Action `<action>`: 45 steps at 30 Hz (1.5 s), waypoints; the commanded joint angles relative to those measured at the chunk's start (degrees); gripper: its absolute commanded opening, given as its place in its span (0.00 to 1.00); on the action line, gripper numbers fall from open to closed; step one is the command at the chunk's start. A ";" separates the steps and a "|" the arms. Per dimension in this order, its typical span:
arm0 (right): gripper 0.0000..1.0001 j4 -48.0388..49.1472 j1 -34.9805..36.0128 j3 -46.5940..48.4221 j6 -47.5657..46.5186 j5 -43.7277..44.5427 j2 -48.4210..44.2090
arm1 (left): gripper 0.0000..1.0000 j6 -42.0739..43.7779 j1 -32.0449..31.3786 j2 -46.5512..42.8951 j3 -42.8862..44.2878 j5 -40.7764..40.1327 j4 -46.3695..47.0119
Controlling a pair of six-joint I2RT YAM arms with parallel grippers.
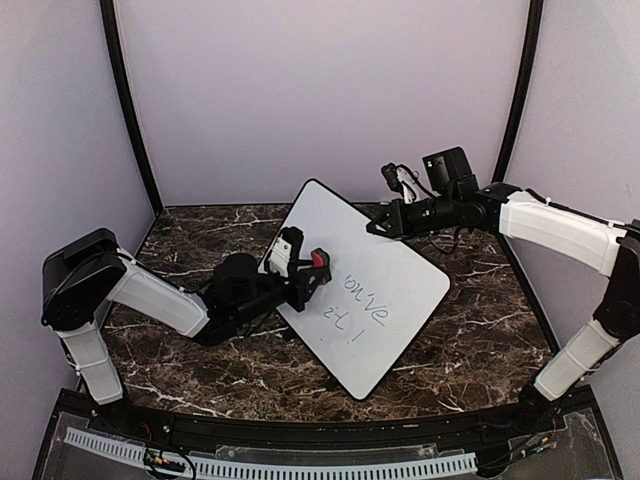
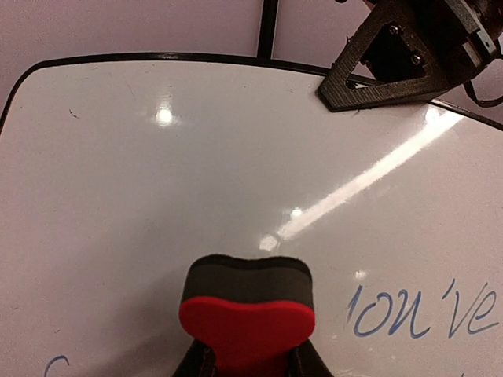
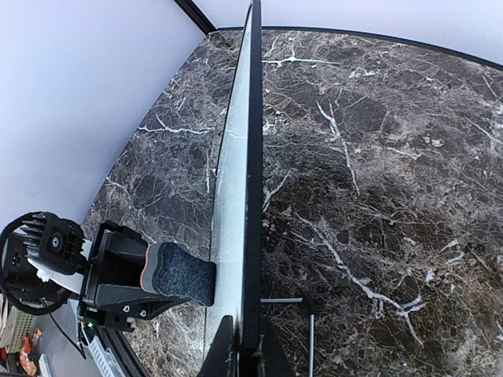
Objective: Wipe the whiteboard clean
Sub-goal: Erase the whiteboard from the whiteboard stand.
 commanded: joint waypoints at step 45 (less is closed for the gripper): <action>0.00 3.38 4.04 -2.23 -10.42 -3.32 3.73 | 0.00 1.52 -4.81 3.40 4.50 1.20 -9.32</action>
